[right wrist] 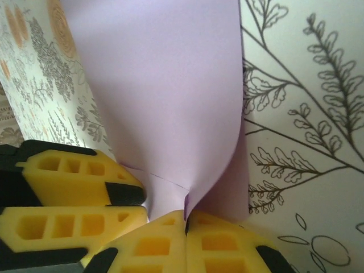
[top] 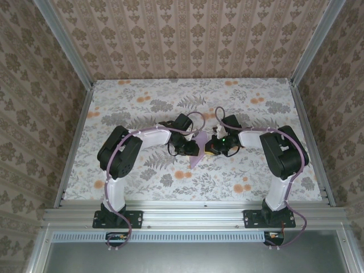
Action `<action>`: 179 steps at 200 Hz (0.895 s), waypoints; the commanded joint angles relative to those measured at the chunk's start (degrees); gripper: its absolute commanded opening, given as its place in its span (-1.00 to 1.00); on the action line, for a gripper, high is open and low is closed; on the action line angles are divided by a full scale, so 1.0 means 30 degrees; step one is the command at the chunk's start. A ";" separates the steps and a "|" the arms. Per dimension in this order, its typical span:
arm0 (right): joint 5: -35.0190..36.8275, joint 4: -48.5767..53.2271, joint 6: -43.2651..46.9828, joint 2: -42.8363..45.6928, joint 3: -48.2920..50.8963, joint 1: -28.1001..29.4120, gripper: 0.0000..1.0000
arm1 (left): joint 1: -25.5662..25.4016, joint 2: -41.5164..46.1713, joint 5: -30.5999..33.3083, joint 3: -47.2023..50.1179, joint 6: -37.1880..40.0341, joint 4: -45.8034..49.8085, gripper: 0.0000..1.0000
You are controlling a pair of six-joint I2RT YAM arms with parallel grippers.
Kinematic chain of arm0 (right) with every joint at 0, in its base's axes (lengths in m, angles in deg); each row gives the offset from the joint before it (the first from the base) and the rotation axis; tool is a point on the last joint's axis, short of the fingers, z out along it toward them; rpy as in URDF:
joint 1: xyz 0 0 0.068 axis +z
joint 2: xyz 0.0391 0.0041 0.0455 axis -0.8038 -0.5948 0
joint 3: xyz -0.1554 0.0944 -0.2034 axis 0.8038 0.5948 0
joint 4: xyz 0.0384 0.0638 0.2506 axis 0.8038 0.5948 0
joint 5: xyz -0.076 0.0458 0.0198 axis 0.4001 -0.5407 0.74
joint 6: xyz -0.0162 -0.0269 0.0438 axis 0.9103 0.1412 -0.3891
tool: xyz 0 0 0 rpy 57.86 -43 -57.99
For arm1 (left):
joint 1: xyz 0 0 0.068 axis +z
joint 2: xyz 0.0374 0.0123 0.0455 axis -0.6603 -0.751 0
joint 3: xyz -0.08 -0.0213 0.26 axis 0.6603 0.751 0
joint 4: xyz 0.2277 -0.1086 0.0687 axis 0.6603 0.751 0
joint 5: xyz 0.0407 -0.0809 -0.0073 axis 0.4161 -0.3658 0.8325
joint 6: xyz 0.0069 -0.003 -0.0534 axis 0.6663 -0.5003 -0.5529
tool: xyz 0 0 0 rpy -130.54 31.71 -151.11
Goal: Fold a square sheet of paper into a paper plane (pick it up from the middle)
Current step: Fourth fold the wing at the center of the table.
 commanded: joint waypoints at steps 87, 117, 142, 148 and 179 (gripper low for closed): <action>0.0418 0.0931 0.0620 -0.0151 -0.0372 0.0072 -0.97 | 0.0107 0.0611 0.1452 0.1180 0.0103 0.1972 -0.65; 0.0428 0.1008 0.0710 -0.0075 -0.0346 0.0049 -0.97 | 0.0131 0.0894 0.1564 0.1336 0.0142 0.1956 -0.68; 0.0410 0.1026 0.0706 -0.0068 -0.0324 0.0099 -0.97 | 0.0142 0.1070 0.1511 0.1179 0.0199 0.2058 -0.69; 0.0436 0.1004 0.0716 -0.0073 -0.0317 0.0075 -0.97 | 0.0135 0.1154 0.1511 0.1162 0.0195 0.2059 -0.69; 0.0435 0.1070 0.0755 -0.0074 -0.0231 0.0102 -0.97 | 0.0226 0.1638 0.1284 0.1214 -0.0033 0.1858 -0.69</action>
